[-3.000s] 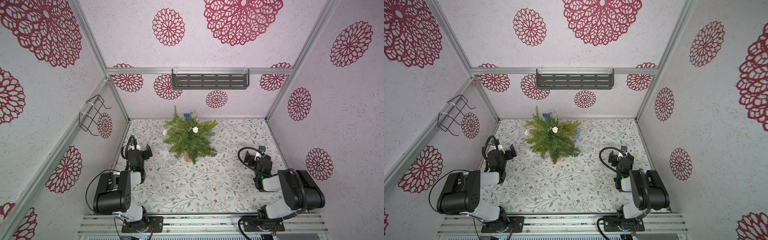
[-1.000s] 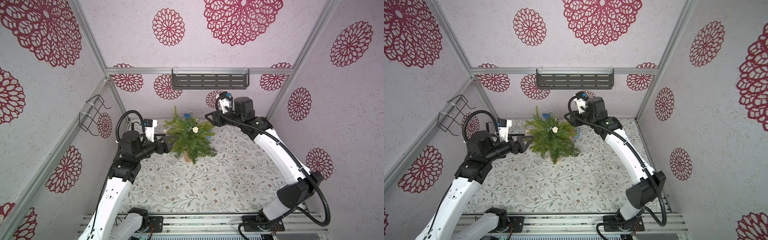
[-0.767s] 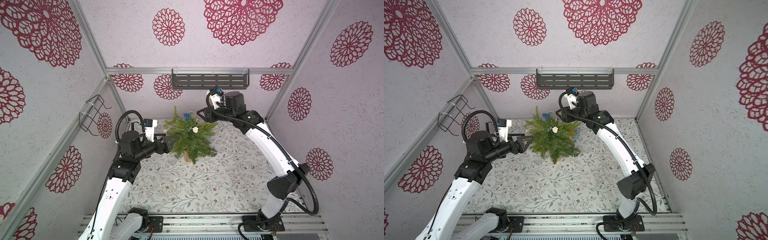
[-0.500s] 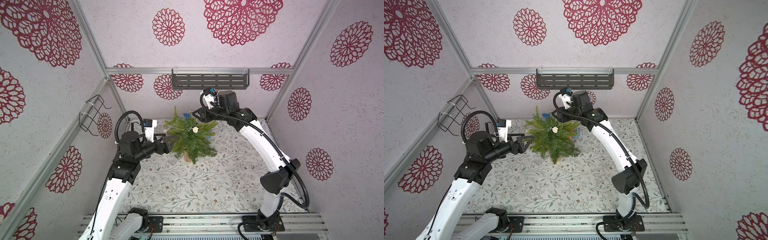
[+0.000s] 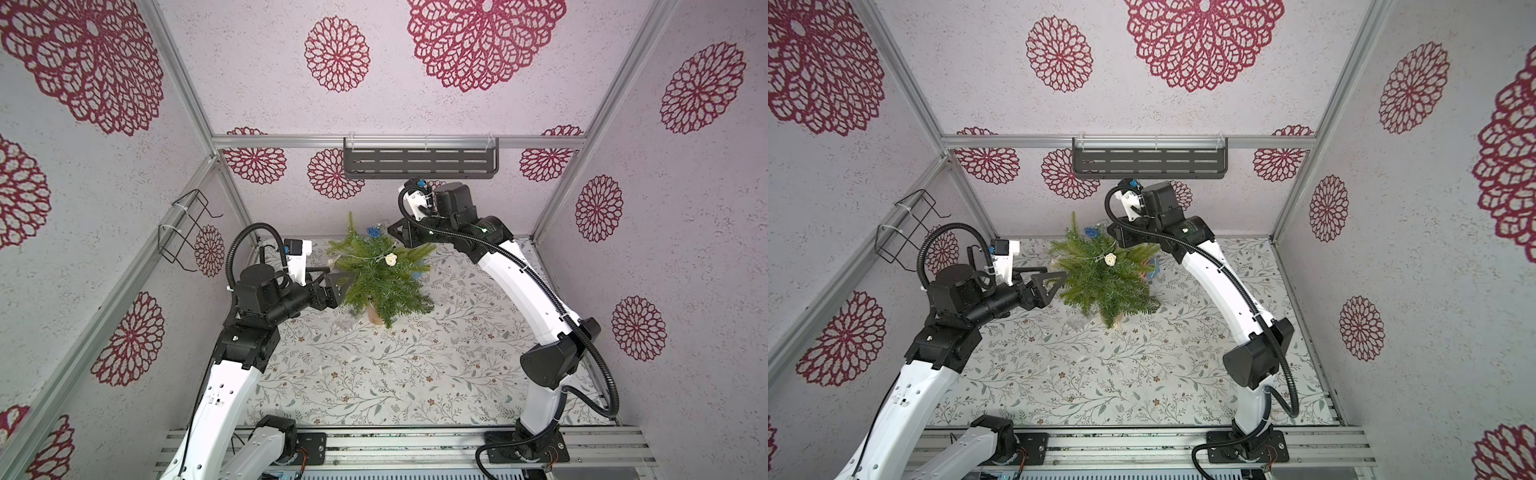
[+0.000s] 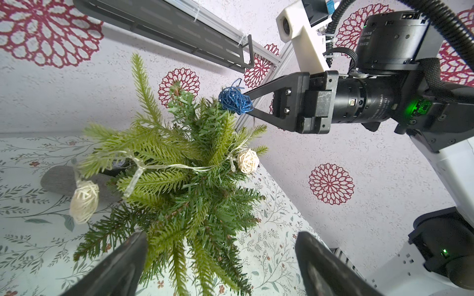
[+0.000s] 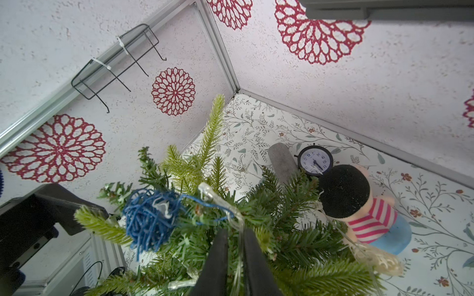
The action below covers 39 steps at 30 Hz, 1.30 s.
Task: Remove string lights from the small christmas tree
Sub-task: Pick up the light string from the Christmas tree.
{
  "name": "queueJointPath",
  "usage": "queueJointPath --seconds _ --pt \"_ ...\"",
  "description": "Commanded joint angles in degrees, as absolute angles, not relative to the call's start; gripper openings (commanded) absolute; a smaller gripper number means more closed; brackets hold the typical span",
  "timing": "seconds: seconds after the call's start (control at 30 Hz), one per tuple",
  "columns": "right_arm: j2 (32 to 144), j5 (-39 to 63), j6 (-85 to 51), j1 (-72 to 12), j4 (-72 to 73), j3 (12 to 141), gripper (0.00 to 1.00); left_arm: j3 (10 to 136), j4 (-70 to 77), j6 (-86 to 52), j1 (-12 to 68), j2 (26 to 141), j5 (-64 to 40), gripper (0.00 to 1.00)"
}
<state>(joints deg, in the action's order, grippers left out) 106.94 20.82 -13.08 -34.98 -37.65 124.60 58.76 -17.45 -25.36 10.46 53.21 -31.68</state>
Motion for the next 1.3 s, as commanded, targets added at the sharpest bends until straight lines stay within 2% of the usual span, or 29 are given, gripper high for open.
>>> queueJointPath --seconds 0.0,0.77,1.27 --pt "105.25 20.58 -13.09 -35.51 -36.25 126.40 0.13 58.10 -16.70 -25.31 10.63 52.98 -31.90 0.95" --pt "105.53 19.25 -13.63 -36.30 -29.07 127.35 0.00 58.89 -17.31 -25.84 10.63 53.79 -31.95 0.96" --pt "104.24 20.65 -14.98 -37.53 -23.68 126.58 0.00 58.96 -18.54 -25.67 10.58 53.55 -31.82 0.96"
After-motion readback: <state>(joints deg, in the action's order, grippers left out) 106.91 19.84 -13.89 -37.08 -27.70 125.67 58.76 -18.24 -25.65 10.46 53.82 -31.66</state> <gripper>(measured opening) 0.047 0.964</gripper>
